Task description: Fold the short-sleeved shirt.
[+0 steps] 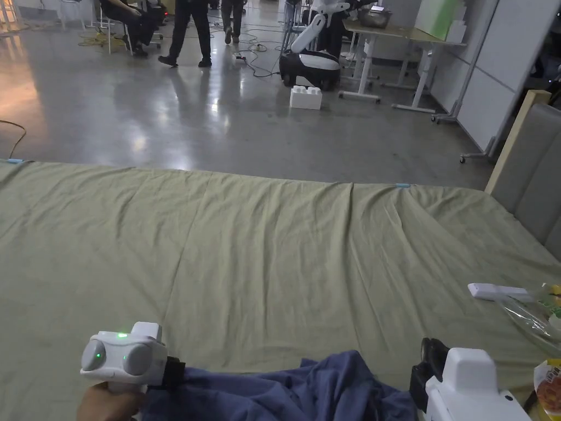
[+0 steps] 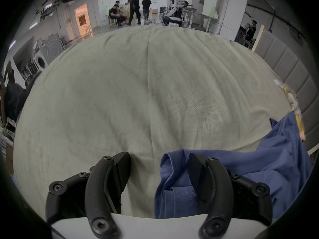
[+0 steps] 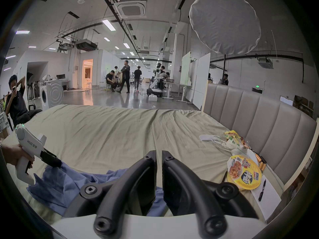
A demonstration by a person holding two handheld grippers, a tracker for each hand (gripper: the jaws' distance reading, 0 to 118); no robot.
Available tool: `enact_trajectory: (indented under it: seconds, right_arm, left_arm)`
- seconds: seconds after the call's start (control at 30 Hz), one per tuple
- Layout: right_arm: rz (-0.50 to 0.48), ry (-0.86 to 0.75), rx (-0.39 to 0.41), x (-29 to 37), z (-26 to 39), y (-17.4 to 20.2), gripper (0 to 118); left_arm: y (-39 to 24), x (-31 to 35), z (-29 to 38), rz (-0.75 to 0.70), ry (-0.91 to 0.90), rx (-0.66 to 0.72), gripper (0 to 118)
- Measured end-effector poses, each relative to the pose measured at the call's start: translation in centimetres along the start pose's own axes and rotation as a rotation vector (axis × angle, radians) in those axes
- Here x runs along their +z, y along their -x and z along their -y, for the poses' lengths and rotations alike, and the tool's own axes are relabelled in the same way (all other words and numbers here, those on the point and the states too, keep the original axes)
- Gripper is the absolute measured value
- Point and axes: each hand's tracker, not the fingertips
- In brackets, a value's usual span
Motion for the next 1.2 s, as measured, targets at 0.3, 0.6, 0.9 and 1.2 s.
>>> enact_trajectory:
  seconds: [0.3,0.6,0.9,1.2]
  right_arm:
    - [-0.011,0.078,-0.022,-1.5,0.9,-0.9,7]
    - [-0.09,0.489,-0.074,-9.5,3.8,-3.7,66]
    - [-0.184,0.729,0.08,-15.9,9.4,0.0,76]
    - [-0.207,0.583,0.044,-12.8,6.9,-0.5,5]
  left_arm:
    - [-3.2,3.5,2.5,0.032,-0.07,-0.119,5]
    - [0.2,9.5,2.9,0.1,-0.271,-0.025,4]
    - [0.8,14.2,4.8,0.098,-0.342,0.004,4]
    - [-0.3,17.8,5.8,0.084,-0.383,0.019,4]
